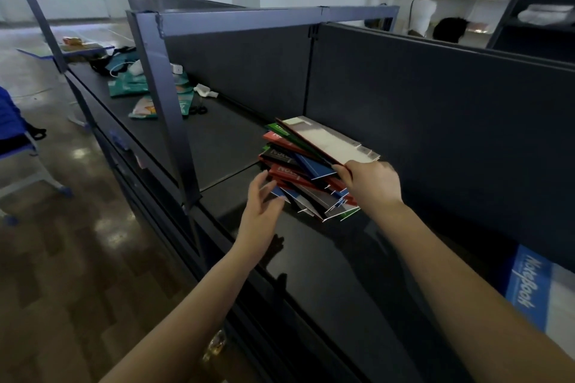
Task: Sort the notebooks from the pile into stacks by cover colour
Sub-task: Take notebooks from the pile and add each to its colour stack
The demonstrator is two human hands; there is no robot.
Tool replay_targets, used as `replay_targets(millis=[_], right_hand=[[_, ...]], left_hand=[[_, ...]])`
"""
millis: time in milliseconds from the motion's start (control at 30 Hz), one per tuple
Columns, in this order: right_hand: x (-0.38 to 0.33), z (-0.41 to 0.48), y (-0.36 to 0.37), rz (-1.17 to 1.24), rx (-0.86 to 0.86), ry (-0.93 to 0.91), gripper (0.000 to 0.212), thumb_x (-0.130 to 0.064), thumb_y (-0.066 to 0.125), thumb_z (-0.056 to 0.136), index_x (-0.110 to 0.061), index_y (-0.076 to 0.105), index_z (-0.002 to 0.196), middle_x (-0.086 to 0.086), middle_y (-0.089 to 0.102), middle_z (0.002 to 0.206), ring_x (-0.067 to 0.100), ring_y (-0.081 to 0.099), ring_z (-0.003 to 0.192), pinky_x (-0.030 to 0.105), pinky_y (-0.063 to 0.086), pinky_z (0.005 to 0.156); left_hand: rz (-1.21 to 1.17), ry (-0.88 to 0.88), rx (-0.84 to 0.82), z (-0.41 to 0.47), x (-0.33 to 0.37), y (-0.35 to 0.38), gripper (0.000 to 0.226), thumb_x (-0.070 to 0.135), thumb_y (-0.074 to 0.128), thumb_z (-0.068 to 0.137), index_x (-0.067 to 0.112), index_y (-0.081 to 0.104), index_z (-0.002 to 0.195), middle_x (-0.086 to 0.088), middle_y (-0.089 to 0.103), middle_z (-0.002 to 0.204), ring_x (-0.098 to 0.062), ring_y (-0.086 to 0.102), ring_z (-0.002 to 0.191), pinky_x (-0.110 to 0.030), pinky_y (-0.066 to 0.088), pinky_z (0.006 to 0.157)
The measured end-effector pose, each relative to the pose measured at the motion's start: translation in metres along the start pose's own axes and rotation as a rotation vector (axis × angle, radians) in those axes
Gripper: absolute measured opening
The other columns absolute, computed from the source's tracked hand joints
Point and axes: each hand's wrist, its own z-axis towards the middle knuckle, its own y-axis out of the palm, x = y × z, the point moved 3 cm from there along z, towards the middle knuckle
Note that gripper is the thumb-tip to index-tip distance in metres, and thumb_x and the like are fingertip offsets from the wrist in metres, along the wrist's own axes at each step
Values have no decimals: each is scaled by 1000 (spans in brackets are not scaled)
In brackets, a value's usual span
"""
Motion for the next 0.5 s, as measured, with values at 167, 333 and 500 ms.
replay_targets(millis=[167, 333, 500], right_hand=[[-8, -34, -9, -75, 275, -30, 40, -40, 58, 83, -17, 63, 50, 1, 47, 35, 22, 45, 30, 20, 33, 46], [-21, -69, -11, -53, 335, -86, 47, -40, 43, 88, -19, 60, 49, 0, 52, 37, 21, 49, 32, 24, 48, 55], [-25, -97, -5, -45, 206, -140, 29, -39, 61, 84, -22, 69, 62, -4, 64, 52, 16, 60, 46, 25, 50, 62]], left_hand=[[-159, 13, -79, -3, 18, 29, 62, 16, 49, 98, 47, 19, 142, 4, 33, 151, -16, 43, 131, -37, 48, 94], [-221, 13, -149, -7, 20, 56, 65, 18, 51, 97, 51, 17, 142, 1, 32, 151, -20, 43, 131, -36, 53, 89], [-195, 5, -121, -12, 11, 70, 68, 12, 54, 96, 46, 18, 143, -3, 33, 148, -23, 43, 130, -46, 50, 97]])
